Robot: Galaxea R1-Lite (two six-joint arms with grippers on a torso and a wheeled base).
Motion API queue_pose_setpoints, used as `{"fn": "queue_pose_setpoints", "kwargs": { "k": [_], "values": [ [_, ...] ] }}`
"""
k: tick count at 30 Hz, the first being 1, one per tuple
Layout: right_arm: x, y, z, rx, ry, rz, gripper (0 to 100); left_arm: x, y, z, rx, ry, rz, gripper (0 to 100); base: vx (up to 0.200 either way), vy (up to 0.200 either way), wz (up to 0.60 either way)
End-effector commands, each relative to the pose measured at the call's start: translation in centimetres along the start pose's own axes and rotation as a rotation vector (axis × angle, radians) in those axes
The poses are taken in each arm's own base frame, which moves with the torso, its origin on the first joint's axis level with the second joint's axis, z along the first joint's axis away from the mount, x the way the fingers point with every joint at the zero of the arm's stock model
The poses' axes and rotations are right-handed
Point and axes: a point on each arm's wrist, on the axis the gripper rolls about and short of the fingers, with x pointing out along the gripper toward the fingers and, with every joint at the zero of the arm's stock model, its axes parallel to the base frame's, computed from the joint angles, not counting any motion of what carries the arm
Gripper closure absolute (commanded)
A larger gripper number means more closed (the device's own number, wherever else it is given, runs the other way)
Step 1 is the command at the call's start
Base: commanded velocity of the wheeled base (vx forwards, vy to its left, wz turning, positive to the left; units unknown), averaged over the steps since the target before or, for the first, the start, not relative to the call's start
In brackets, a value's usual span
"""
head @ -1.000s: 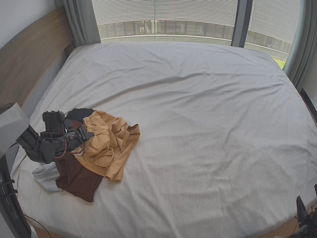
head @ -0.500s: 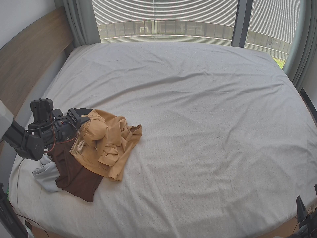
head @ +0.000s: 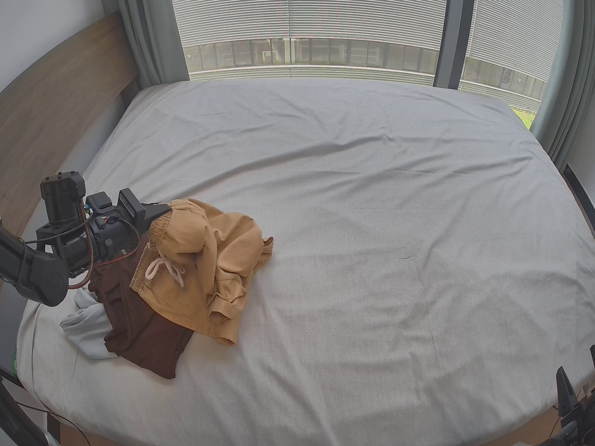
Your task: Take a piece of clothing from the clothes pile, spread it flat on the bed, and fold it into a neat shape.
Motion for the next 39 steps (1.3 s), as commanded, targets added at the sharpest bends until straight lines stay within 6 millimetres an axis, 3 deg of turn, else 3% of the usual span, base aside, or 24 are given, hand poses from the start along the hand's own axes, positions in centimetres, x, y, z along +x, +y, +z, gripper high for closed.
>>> {"fn": "queue_pose_setpoints", "kwargs": {
  "k": [1, 19, 29, 39],
  "values": [
    [0.1, 0.0, -0.5, 0.000, 0.009, 0.000, 0, -0.5, -0.7, -0.2, 0.013, -0.005, -0.025, 100, 0.000, 0.000, 0.00],
    [0.1, 0.0, -0.5, 0.000, 0.008, 0.002, 0, -1.0, -2.2, -2.4, 0.054, 0.077, -0.142, 100, 0.000, 0.000, 0.00],
    [0.1, 0.0, -0.5, 0.000, 0.008, 0.002, 0, -2.7, -4.5, -3.7, 0.077, 0.105, -0.200, 100, 0.000, 0.000, 0.00],
    [0.1, 0.0, -0.5, 0.000, 0.008, 0.002, 0, -2.2, -6.7, -6.3, 0.099, 0.184, -0.275, 100, 0.000, 0.000, 0.00]
  ]
}}
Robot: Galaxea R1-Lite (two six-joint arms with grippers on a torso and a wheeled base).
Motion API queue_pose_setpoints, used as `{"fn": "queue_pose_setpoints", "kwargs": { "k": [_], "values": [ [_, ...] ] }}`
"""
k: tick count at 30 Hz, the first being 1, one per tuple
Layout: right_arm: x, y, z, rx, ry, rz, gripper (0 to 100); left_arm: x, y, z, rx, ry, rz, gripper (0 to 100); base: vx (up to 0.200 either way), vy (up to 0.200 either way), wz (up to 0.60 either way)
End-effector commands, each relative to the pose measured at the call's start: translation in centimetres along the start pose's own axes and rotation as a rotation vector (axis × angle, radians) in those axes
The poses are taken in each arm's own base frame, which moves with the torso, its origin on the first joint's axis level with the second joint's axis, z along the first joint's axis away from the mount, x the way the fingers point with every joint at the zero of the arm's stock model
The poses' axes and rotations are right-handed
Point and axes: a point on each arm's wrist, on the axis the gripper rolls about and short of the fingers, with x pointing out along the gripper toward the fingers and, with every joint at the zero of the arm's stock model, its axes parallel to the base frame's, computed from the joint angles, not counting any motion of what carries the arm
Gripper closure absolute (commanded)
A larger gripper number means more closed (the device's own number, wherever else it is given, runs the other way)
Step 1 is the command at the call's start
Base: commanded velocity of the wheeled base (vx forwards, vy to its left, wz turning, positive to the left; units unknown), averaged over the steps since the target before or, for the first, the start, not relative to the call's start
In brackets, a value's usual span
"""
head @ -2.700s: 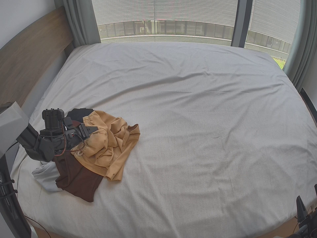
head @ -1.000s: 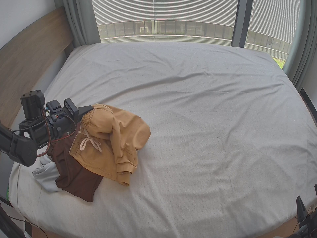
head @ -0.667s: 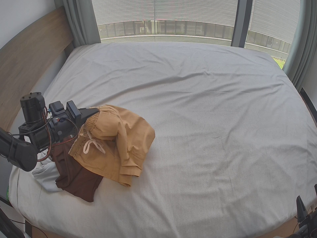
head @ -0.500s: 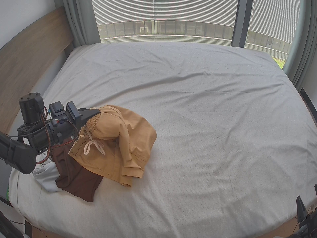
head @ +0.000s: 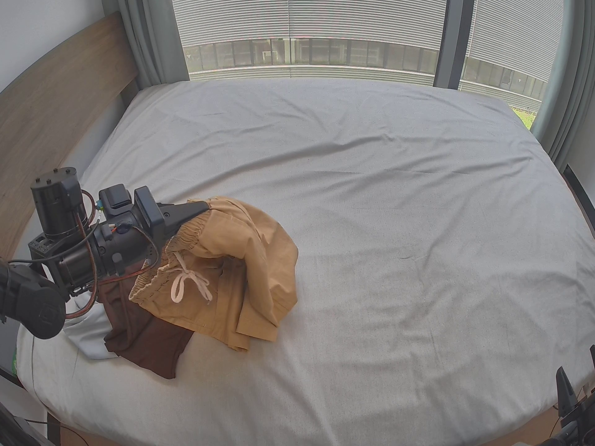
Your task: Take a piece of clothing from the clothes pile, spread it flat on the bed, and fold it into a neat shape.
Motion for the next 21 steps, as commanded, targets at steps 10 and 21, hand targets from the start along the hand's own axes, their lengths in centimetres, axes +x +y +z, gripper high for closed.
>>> {"fn": "queue_pose_setpoints", "kwargs": {
  "k": [10, 21],
  "values": [
    [0.1, 0.0, -0.5, 0.000, 0.008, -0.001, 0, 1.8, -3.6, -1.6, -0.001, 0.009, -0.085, 100, 0.000, 0.000, 0.00],
    [0.1, 0.0, -0.5, 0.000, 0.008, -0.001, 0, 2.6, -5.4, -2.6, -0.030, 0.025, -0.131, 100, 0.000, 0.000, 0.00]
  ]
}}
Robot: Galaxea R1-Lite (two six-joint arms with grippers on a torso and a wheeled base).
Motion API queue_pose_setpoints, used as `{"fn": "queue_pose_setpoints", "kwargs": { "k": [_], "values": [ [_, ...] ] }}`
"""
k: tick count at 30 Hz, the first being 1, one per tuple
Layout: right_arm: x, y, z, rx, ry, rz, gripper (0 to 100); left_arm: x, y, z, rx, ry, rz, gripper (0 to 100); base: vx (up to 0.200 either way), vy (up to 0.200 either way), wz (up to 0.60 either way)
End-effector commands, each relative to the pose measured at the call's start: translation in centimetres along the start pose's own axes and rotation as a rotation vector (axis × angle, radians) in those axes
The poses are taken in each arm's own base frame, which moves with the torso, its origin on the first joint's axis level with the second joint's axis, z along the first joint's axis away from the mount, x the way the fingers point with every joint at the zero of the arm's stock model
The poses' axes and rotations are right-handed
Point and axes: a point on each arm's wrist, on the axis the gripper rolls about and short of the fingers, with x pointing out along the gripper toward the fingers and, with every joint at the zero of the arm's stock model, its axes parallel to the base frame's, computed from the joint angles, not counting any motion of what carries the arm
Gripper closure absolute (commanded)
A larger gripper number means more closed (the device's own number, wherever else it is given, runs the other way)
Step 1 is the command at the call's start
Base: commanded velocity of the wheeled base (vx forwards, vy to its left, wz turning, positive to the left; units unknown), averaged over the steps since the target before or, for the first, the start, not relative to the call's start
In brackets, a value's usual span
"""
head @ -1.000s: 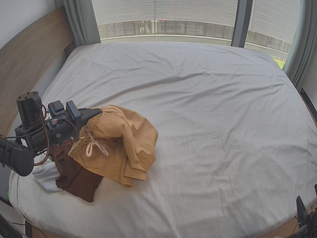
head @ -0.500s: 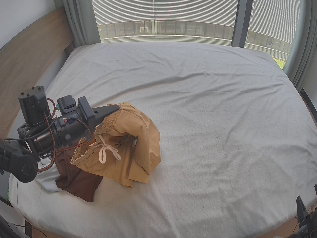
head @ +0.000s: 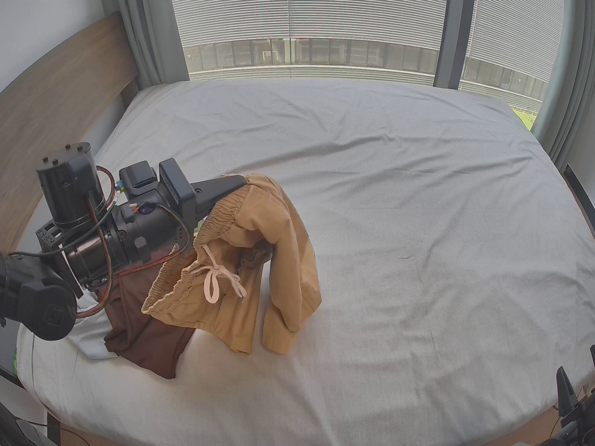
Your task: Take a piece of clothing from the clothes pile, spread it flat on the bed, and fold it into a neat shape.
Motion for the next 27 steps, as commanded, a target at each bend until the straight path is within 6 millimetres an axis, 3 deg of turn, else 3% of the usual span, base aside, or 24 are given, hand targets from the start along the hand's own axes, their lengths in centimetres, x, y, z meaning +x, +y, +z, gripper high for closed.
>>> {"fn": "queue_pose_setpoints", "kwargs": {
  "k": [1, 8, 20, 27],
  "values": [
    [0.1, 0.0, -0.5, -0.002, 0.008, -0.001, 0, 0.6, -1.0, -0.9, 0.006, 0.012, -0.023, 100, 0.000, 0.000, 0.00],
    [0.1, 0.0, -0.5, -0.002, 0.007, -0.001, 0, 1.5, -3.9, -2.1, 0.013, 0.034, -0.082, 100, 0.000, 0.000, 0.00],
    [0.1, 0.0, -0.5, -0.002, 0.008, -0.001, 0, 2.7, -6.4, -2.5, -0.007, 0.063, -0.126, 100, 0.000, 0.000, 0.00],
    [0.1, 0.0, -0.5, 0.000, 0.008, 0.000, 0, 4.4, -7.7, -3.7, -0.036, 0.096, -0.169, 100, 0.000, 0.000, 0.00]
  ]
}}
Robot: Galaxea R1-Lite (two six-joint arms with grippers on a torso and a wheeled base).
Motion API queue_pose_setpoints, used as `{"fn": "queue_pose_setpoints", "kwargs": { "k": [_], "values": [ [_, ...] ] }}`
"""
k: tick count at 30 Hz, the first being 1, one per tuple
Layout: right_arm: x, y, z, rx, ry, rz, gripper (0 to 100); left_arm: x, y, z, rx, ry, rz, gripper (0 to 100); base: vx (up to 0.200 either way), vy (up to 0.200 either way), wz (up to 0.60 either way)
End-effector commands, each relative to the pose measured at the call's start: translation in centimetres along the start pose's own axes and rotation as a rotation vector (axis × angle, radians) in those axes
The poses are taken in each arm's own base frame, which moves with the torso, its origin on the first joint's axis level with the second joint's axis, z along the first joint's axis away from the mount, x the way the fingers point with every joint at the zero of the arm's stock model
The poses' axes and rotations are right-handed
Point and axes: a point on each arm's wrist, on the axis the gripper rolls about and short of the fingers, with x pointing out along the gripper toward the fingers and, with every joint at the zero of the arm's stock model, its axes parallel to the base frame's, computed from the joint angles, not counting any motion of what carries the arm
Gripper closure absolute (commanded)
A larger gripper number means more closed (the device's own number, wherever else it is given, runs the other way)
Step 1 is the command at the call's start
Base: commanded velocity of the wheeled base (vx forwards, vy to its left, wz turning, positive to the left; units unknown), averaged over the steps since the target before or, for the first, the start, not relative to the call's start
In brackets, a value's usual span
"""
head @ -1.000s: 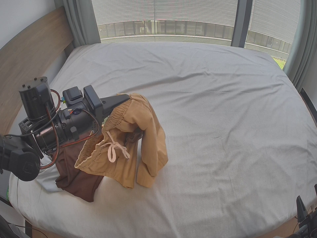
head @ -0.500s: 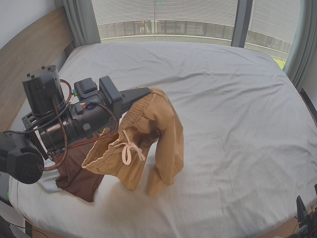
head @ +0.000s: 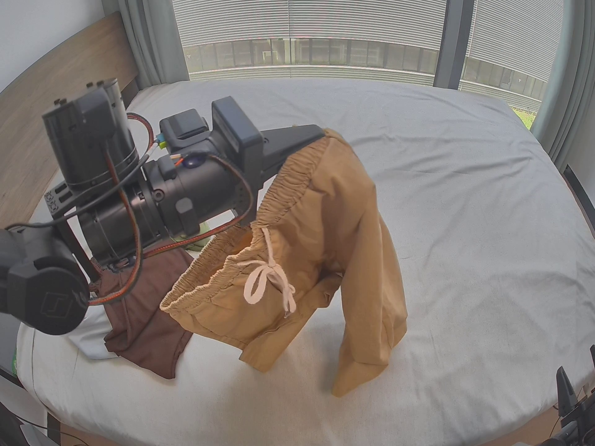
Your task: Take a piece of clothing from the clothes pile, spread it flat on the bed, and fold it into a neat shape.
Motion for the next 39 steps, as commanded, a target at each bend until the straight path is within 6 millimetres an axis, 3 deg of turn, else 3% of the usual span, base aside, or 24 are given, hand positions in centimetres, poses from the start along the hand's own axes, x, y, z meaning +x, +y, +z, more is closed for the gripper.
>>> {"fn": "queue_pose_setpoints", "kwargs": {
  "k": [1, 20, 28, 32, 39],
  "values": [
    [0.1, 0.0, -0.5, 0.000, 0.008, 0.000, 0, 1.4, 0.1, -0.8, -0.010, 0.020, -0.007, 100, 0.000, 0.000, 0.00],
    [0.1, 0.0, -0.5, 0.000, 0.006, 0.000, 0, 6.1, -0.5, -2.5, -0.073, 0.098, -0.053, 100, 0.000, 0.000, 0.00],
    [0.1, 0.0, -0.5, 0.000, 0.006, 0.000, 0, 7.6, -3.3, -1.2, -0.294, 0.025, -0.162, 100, 0.000, 0.000, 0.00],
    [0.1, 0.0, -0.4, 0.000, 0.008, -0.001, 0, 8.7, -1.3, -1.4, -0.293, -0.009, -0.107, 100, 0.000, 0.000, 0.00],
    [0.1, 0.0, -0.5, 0.003, 0.006, 0.000, 0, 9.2, 4.0, 0.0, -0.156, -0.122, 0.039, 100, 0.000, 0.000, 0.00]
  ]
}}
